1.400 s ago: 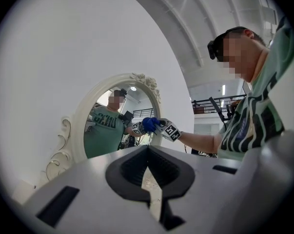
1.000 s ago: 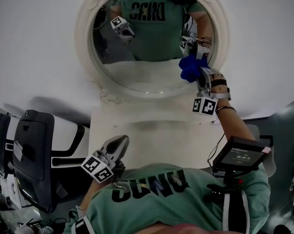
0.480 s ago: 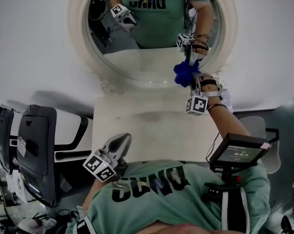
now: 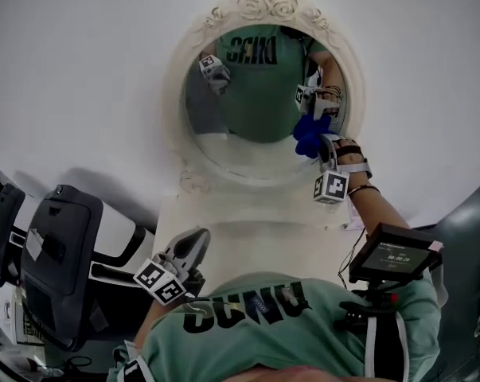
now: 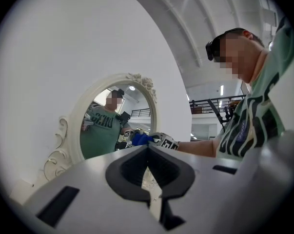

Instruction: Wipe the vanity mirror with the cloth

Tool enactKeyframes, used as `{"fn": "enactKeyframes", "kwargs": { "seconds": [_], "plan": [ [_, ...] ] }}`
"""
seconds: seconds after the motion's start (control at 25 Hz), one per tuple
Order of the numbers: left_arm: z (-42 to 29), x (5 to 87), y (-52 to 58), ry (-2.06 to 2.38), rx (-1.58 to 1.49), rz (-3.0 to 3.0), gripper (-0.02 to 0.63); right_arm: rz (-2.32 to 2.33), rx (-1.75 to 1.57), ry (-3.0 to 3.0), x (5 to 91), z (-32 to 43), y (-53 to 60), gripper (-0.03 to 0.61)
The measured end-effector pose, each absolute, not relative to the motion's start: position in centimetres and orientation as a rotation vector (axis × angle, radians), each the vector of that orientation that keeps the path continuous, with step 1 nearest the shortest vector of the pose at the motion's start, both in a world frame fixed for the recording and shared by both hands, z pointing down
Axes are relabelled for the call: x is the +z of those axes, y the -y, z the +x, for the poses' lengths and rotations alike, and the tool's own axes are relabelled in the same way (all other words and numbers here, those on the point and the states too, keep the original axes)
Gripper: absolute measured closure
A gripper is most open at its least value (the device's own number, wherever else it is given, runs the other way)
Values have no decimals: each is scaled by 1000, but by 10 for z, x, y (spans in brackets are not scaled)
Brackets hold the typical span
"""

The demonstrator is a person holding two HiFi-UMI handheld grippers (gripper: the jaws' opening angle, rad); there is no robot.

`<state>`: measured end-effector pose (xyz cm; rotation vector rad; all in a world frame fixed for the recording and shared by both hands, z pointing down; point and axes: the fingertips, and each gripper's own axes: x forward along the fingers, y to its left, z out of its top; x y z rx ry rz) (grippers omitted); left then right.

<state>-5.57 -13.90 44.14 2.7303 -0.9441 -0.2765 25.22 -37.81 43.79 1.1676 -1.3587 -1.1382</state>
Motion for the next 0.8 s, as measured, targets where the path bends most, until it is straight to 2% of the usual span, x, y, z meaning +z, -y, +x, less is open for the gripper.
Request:
{"fn": "enactKeyframes", "kwargs": {
  "seconds": [0.2,0.36,0.8],
  "plan": [
    [-60,425,144,951,-336,2773,604,1351,-1334,1257,303,250,380,529],
    [-61,419,146,964,-369,2791,604,1405,-1418,1153,240,254,387,529],
    [-69,422,140,983,-365,2765,604,1460,-1359,1081,244,261,392,529]
  ]
}}
